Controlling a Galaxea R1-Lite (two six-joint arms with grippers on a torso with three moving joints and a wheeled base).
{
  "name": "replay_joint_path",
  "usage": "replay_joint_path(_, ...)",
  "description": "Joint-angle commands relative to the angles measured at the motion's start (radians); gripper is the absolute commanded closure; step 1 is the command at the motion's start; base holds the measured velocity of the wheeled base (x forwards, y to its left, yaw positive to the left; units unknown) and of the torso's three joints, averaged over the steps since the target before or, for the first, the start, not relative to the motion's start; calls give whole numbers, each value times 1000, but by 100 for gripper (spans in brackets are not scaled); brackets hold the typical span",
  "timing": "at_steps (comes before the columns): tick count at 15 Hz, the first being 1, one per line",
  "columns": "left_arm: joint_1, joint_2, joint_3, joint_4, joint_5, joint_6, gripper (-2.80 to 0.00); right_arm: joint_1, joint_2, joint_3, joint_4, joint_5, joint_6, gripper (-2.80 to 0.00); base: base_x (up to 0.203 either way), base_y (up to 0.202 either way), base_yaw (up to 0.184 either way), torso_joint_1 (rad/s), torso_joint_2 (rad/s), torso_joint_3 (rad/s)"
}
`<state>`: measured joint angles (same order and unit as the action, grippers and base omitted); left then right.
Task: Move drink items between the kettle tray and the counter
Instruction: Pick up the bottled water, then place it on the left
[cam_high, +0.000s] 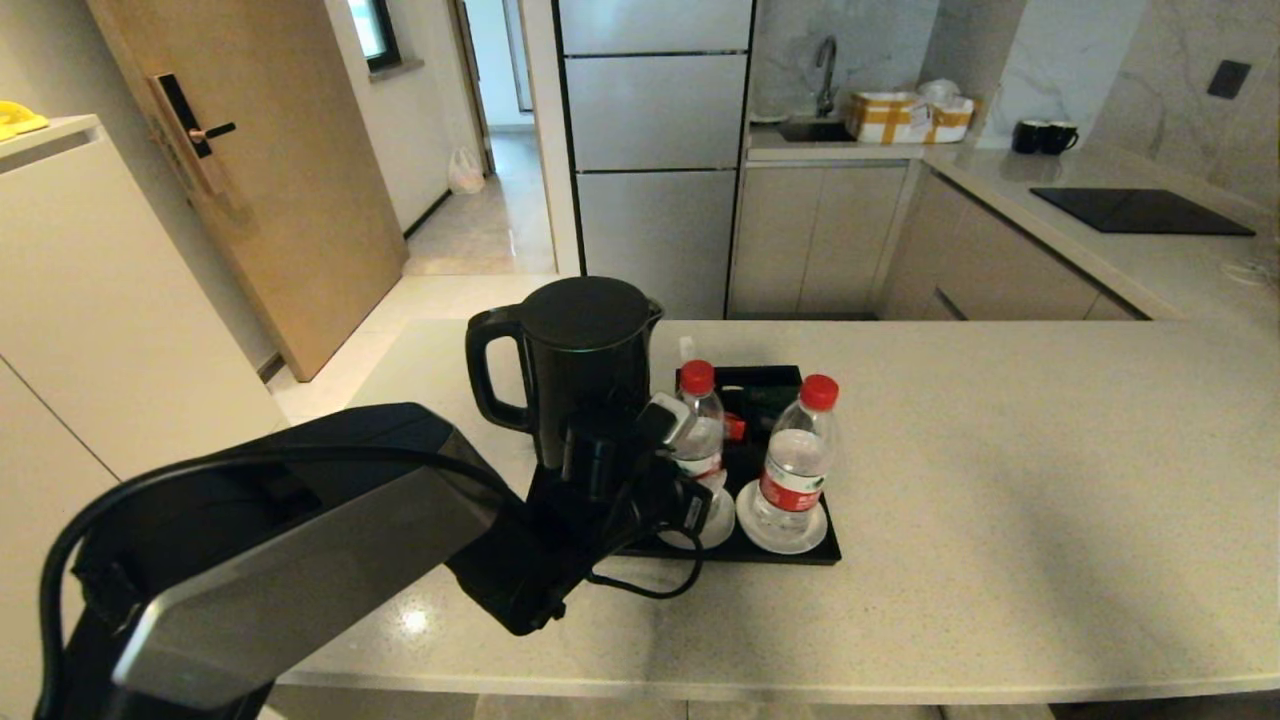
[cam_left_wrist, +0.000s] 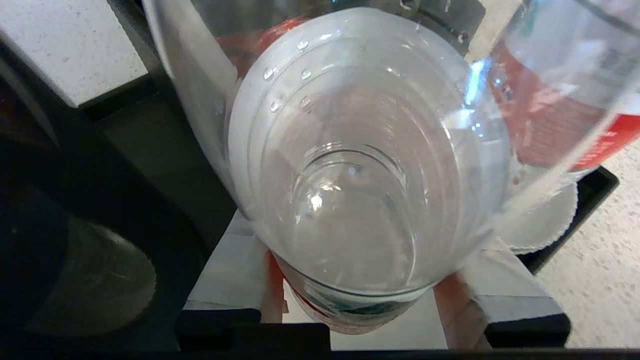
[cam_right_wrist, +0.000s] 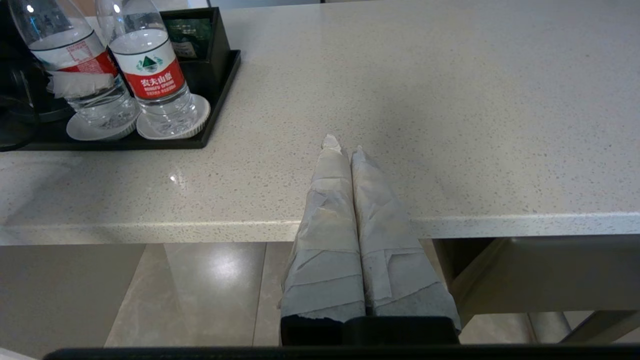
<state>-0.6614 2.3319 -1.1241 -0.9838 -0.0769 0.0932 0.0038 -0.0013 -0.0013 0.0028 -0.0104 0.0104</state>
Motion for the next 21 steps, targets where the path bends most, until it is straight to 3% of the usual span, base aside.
replay_joint_path(1, -7, -105, 52, -7, 0, -1, 0, 1, 0, 1, 0, 0, 0, 0, 0, 0, 0, 0, 0, 0)
replay_joint_path(9, -52, -289, 199, -6, 19, -1, 0, 1, 0, 0, 0, 0, 0, 0, 0, 0, 0, 0, 0, 0)
replay_joint_path(14, -88, -434, 237, 23, 80, 2, 0, 1, 0, 0, 0, 0, 0, 0, 0, 0, 0, 0, 0, 0)
replay_joint_path(18, -101, -641, 292, 129, 121, 4, 0, 1, 0, 1, 0, 0, 0, 0, 0, 0, 0, 0, 0, 0)
replay_joint_path(21, -129, -822, 326, 288, 188, 4, 0, 1, 0, 1, 0, 0, 0, 0, 0, 0, 0, 0, 0, 0)
